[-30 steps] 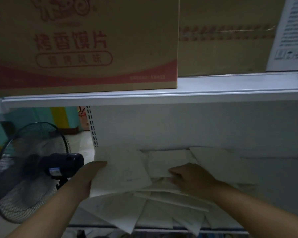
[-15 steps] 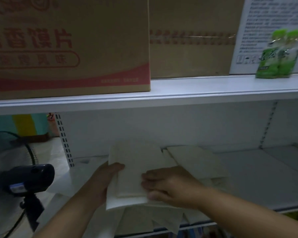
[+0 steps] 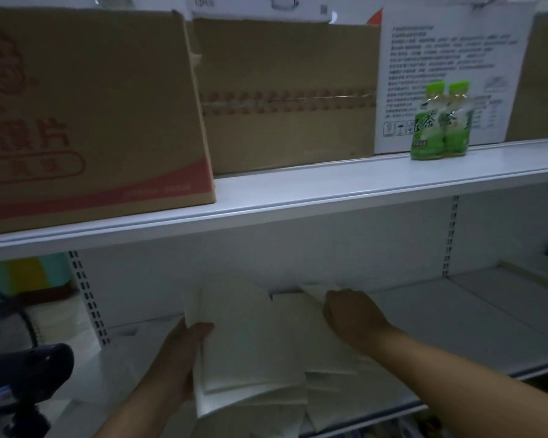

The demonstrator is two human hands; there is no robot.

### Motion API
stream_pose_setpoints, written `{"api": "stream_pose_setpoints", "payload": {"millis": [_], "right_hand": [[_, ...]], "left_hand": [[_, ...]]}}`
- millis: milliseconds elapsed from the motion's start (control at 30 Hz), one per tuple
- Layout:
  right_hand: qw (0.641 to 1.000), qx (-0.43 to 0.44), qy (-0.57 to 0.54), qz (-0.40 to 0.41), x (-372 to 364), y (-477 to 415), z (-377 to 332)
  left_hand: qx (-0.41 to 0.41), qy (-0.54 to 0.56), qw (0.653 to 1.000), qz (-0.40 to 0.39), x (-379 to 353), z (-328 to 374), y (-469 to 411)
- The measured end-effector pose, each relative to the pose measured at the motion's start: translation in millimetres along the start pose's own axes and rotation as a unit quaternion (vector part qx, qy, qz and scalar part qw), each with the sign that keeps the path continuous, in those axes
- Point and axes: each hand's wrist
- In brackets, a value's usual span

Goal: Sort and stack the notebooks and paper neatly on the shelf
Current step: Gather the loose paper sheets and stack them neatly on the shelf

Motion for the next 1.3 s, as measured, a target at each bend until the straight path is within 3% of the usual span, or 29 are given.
{"api": "stream_pose_setpoints", "payload": {"millis": [133,233,333,433,533,633,700,733,833,900,1067,1167,1300], "right_hand": [[0.986,0.022,-0.026,0.165,32.2,5.2,13.4],[0.977,0.054,-0.037,0.201,48.4,40.6,16.5],[0.982,0.048,-0.033,0.177,37.3,77.9,29.3],[0.99,0.053,-0.065,0.116,22.5,106.1,67.2],[0.988,0.071,-0.101,0.092,26.0,132.8,120.8],[0.982,-0.015,-0.178,0.059,44.3,150.9,191.5],[0.954,-0.174,-0.243,0.001,48.5,161.5,249.6],[0.918,-0.237,-0.318,-0.019,48.5,167.3,276.9],[0.783,-0.289,-0.548,-0.059,42.6,181.9,334.0],[0.745,-0.321,-0.583,-0.039,36.4,193.5,358.5],[0.699,-0.323,-0.636,-0.042,36.1,197.1,394.9],[0.709,-0.333,-0.62,-0.046,27.8,178.0,411.8],[0.738,-0.358,-0.571,0.029,10.6,136.4,434.5]], "left_hand": [[-0.046,-0.051,0.997,0.027,-53.7,-5.0,5.6],[-0.072,-0.046,0.996,0.036,-117.5,-14.7,10.0],[-0.062,-0.018,0.997,0.049,-183.6,-30.7,24.9],[-0.047,0.063,0.997,0.024,-243.2,-54.9,44.0],[-0.014,0.073,0.997,-0.015,-289.9,-83.0,52.9],[0.055,0.087,0.992,-0.069,-331.5,-104.4,60.4],[0.109,0.104,0.982,-0.112,-357.6,-116.0,68.9],[0.125,0.109,0.978,-0.129,-371.8,-121.9,72.6],[0.124,0.099,0.972,-0.173,-410.9,-138.7,78.6],[0.118,0.08,0.969,-0.202,-436.5,-147.5,81.8],[0.172,0.07,0.939,-0.289,-478.3,-157.6,71.9],[0.156,0.072,0.948,-0.266,-499.1,-168.0,43.7],[0.104,-0.023,0.972,-0.21,-524.0,-181.9,-7.3]]}}
Point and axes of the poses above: each hand's wrist, its own y-axis away from the middle knuckle, its own x-axis out of the back of the hand, z = x × y, and after that the axes turned 2 degrees about -y, right-handed
